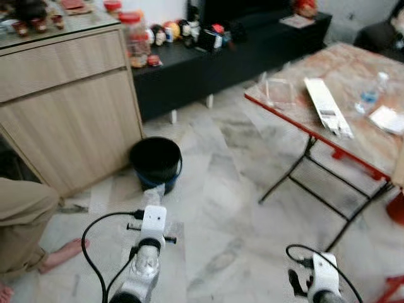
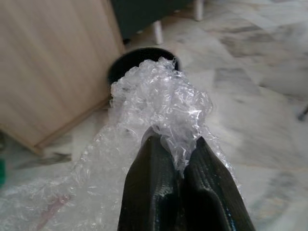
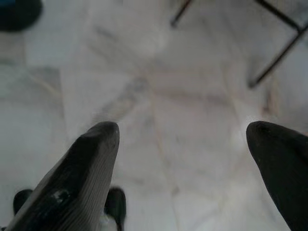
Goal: Picking trash to rubbish bin
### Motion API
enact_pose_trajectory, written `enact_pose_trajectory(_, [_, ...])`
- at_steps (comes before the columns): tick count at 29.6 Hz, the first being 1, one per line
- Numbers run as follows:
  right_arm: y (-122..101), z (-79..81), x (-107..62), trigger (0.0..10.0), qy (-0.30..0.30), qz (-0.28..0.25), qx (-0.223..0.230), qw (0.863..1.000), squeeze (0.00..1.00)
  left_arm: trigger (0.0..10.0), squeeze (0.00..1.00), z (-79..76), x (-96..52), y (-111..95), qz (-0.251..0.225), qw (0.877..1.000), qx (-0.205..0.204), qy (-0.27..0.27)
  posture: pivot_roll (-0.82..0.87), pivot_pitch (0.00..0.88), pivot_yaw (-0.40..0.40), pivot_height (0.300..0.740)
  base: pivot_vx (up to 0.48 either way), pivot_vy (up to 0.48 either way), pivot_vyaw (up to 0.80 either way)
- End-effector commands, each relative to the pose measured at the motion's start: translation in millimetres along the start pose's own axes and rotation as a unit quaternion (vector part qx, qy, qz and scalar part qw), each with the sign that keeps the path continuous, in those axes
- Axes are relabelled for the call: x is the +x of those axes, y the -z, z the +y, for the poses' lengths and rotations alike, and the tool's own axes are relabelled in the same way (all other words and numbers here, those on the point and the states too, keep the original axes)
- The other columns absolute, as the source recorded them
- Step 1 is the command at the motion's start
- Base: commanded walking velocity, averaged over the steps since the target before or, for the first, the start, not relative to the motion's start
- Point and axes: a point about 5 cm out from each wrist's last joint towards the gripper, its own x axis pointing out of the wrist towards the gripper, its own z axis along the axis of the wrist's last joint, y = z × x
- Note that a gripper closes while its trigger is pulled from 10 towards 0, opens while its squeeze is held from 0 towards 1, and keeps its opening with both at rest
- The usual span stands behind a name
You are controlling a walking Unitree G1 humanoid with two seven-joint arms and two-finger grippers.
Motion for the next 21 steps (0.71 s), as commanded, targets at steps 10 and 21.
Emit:
enact_pose_trajectory(10, [2.4,4.5,0.2,10.0,-0.004,0.004,0.004,1.000,0.00,10.0,0.00,7.2,1.7,0.0,0.001,1.000,0.005,-0.010,-0.08,0.091,-0.083,0.740,0.345,0.000,0.00])
enact_pose_trajectory(21, [3.6,4.5,0.0,10.0,-0.003,0.006,0.005,1.000,0.00,10.0,0.00,11.3,2.3,-0.3,0.001,1.000,0.004,-0.020,-0.08,0.111,-0.090,0.740,0.354,0.000,0.00])
